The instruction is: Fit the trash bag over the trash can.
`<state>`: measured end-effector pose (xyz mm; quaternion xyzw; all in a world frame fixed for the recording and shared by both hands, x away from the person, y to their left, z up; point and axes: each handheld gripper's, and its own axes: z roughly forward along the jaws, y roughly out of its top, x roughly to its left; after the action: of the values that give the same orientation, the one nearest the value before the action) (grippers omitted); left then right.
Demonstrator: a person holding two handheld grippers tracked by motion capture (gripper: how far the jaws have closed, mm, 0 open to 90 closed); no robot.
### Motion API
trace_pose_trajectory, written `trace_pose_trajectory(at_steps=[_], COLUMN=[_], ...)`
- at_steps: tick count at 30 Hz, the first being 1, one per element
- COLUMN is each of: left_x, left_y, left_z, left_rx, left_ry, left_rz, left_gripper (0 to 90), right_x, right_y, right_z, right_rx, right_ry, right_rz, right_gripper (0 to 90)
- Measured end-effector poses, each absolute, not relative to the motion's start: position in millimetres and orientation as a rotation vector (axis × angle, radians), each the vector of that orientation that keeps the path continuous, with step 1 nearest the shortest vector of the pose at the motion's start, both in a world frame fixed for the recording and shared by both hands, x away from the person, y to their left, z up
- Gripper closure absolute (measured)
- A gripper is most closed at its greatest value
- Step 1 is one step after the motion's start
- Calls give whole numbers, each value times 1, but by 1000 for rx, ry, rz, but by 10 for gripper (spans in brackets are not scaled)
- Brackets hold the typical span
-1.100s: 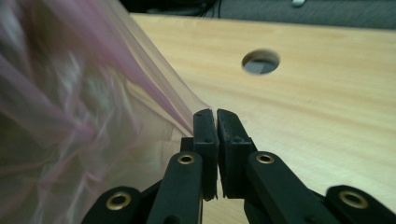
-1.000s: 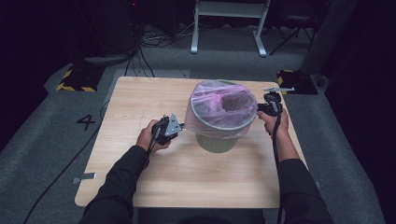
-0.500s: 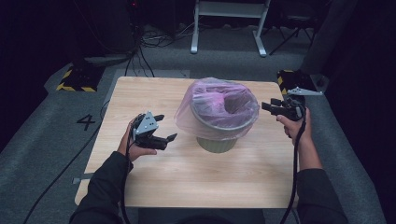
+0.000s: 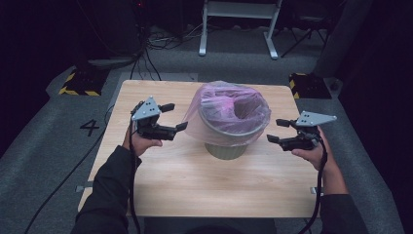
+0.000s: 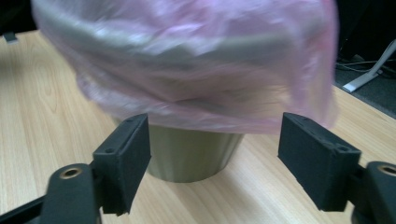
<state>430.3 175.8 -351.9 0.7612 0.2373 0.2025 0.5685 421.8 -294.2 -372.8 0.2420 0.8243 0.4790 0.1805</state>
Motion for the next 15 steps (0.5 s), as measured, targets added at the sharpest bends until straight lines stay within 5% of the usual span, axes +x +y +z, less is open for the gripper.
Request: trace_pose_trajectory(at_steps=[8,15], left_x=[477,526], left_y=[140,111], left_z=[-326,-328], left_rx=[1800,1856], left_ry=[600,686], left_rz=[544,531], left_gripper=[186,231], right_x=[408,405], right_y=[-273,-265], right_z=[-390,-402], right_rx=[646,632], right_ry=[2309,2262], right_rz=[1298,1328], right_gripper=[265,431])
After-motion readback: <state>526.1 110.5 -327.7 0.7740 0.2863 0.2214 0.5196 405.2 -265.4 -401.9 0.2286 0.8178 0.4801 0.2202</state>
